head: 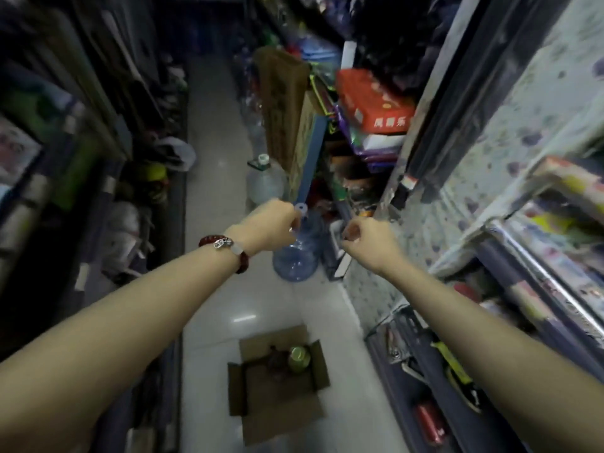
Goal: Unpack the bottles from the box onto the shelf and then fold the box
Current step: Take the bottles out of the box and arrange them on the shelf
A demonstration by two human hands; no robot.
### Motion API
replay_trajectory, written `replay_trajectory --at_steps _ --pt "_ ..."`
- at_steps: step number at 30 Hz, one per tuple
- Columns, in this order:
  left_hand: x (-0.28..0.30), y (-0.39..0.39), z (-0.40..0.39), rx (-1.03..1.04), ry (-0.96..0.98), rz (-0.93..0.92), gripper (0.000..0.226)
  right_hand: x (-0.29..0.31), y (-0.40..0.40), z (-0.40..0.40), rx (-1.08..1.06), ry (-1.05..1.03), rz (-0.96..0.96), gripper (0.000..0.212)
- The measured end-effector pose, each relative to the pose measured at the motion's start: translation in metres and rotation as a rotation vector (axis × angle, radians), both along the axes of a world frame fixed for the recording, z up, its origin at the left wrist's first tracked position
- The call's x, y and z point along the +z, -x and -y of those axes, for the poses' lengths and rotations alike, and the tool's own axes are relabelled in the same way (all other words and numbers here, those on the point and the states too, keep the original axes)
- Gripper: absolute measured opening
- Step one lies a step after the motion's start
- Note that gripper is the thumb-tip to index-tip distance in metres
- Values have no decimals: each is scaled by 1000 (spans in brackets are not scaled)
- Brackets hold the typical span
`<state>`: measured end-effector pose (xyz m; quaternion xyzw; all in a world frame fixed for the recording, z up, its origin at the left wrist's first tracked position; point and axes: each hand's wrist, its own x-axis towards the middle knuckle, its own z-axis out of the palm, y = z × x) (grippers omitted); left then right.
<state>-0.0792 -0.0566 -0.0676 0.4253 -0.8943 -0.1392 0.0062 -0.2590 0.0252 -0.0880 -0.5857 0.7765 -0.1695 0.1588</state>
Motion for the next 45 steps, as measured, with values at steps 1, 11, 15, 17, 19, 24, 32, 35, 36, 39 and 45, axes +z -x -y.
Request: replay_trajectory --at_steps 1,11,15,17,19,24,32,35,36,39,45 --pt "-24 -7 1 23 -43 16 20 -21 -3 2 3 -31 11 15" --pt "-305 -38 -9 236 -295 0 36 -280 -7 16 -26 -198 165 34" --pt "-413 -52 -21 313 -349 18 37 -391 -11 8 -67 -238 160 36" --pt "-464 -57 -28 336 -393 34 36 -445 -13 -1 -61 -265 167 35" --pt "-511 -61 -33 345 -409 49 38 -493 -17 -11 -65 -299 193 35" --pt "-617 -67 -48 346 -473 66 44 -599 -31 -30 -4 -365 234 36" --pt "-745 -67 -92 480 -631 -519 95 -707 -65 -45 -173 -143 567 83" --pt "-773 -58 -100 559 -639 -687 104 -729 -71 -46 -226 -12 539 80" --pt "-780 -55 -101 573 -606 -714 104 -733 -71 -45 -229 12 522 80" --pt "-791 -45 -102 635 -495 -757 98 -743 -68 -41 -208 18 476 82" --pt "-781 -41 -103 725 -459 -781 93 -741 -64 -41 -198 -67 439 78"
